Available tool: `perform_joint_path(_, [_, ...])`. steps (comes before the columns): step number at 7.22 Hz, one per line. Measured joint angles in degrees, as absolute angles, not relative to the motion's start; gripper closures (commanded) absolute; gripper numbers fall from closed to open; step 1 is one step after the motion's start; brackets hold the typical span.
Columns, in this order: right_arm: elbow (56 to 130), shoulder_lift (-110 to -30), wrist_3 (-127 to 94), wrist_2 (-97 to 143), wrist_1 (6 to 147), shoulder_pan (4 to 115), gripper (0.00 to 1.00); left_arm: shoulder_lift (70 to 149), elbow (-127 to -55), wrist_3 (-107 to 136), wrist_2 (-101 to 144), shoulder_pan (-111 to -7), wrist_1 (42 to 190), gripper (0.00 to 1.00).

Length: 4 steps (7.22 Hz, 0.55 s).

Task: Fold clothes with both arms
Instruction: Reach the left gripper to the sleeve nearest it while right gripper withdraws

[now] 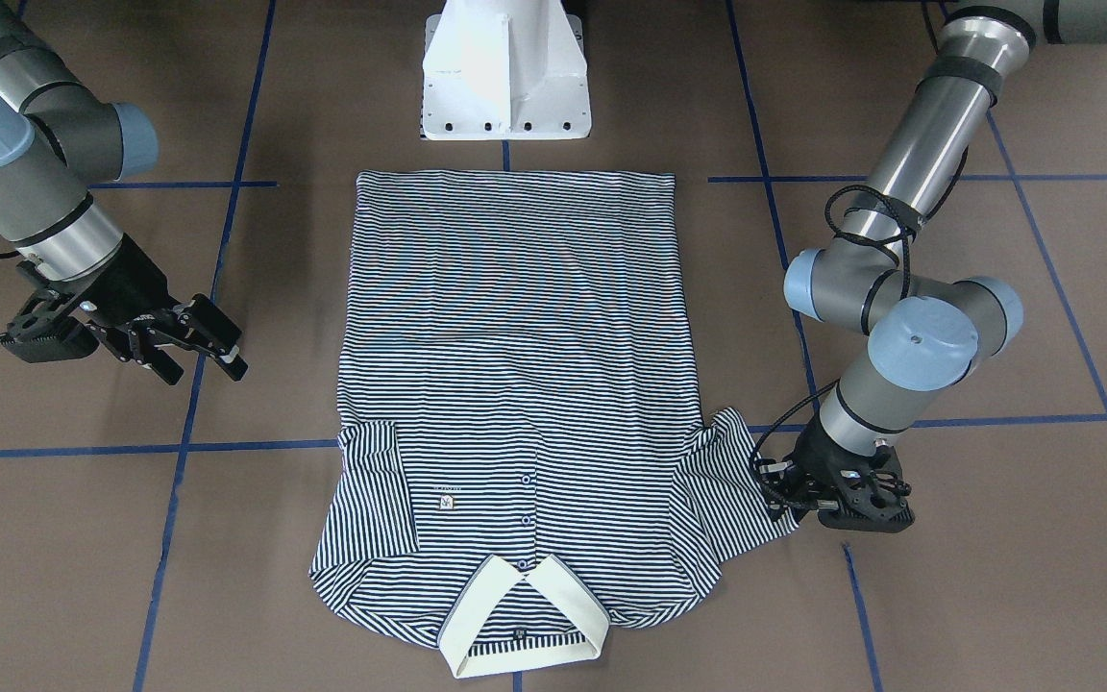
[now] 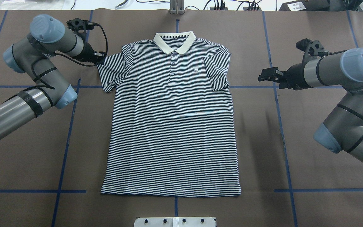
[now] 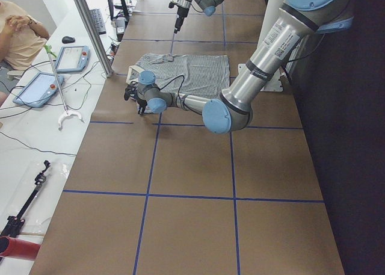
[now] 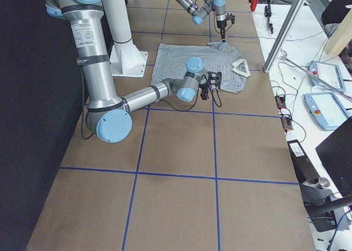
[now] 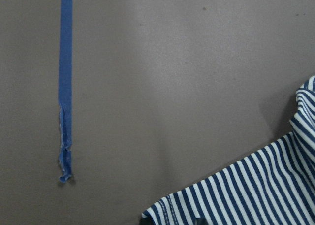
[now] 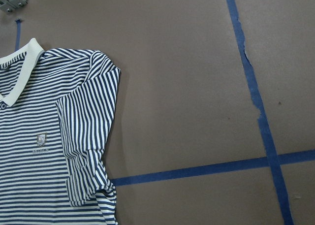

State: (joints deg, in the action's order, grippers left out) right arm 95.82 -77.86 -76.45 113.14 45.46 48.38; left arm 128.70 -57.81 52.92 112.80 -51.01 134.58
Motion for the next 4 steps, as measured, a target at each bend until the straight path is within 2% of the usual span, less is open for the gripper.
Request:
perform_joint_path(2, [95.29, -77.85, -76.38, 112.39, 45.42, 47.8, 0.0, 128.62, -58.61, 52.07, 111.27, -51.47, 134.48, 1.0])
perform_joint_path(4, [94.8, -77.47, -76.29, 111.67, 45.38, 47.2, 0.0, 126.59, -64.28, 52.0, 111.6, -52.78, 133.41, 1.0])
